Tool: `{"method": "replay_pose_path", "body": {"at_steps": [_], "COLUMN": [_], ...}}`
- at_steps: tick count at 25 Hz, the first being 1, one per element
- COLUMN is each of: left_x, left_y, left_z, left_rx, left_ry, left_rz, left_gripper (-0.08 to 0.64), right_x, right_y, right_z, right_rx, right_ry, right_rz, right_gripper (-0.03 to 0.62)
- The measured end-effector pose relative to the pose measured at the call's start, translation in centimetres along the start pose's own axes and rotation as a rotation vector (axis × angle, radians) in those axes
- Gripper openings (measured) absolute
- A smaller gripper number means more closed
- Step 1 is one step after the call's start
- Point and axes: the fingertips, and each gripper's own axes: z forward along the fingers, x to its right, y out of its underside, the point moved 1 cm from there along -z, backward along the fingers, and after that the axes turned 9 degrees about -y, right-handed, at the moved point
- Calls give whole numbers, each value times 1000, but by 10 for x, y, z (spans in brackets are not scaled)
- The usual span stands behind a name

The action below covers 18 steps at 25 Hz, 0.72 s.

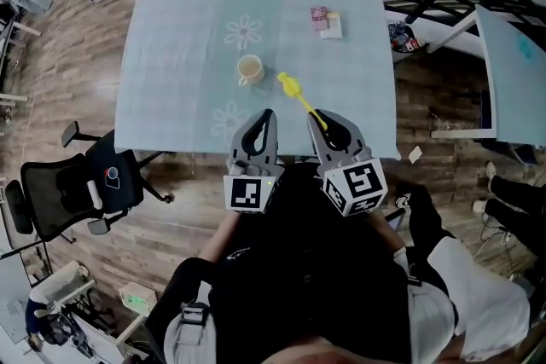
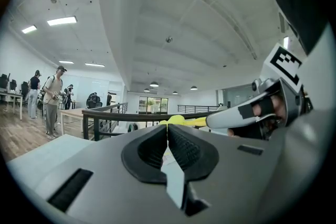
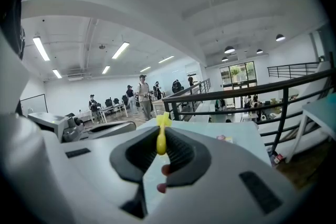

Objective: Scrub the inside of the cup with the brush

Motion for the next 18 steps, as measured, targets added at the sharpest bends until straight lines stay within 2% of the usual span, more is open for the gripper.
{"method": "replay_pose_path", "body": {"at_steps": [3, 9, 18], "left_x": [4, 13, 21], "left_y": [-3, 2, 0], "left_z": [3, 7, 12], "left_rx": [8, -38, -42], "left_ry": [11, 66, 47], "left_rz": [15, 40, 21], "left_gripper": [17, 17, 17], "right_x": [1, -1, 11], "right_y": [1, -3, -1], "right_z": [-1, 0, -1], "right_rx": [0, 12, 9], "right_ry": [-12, -37, -31], "right_rz": [-10, -40, -21], "right_gripper": [38, 38, 38]}}
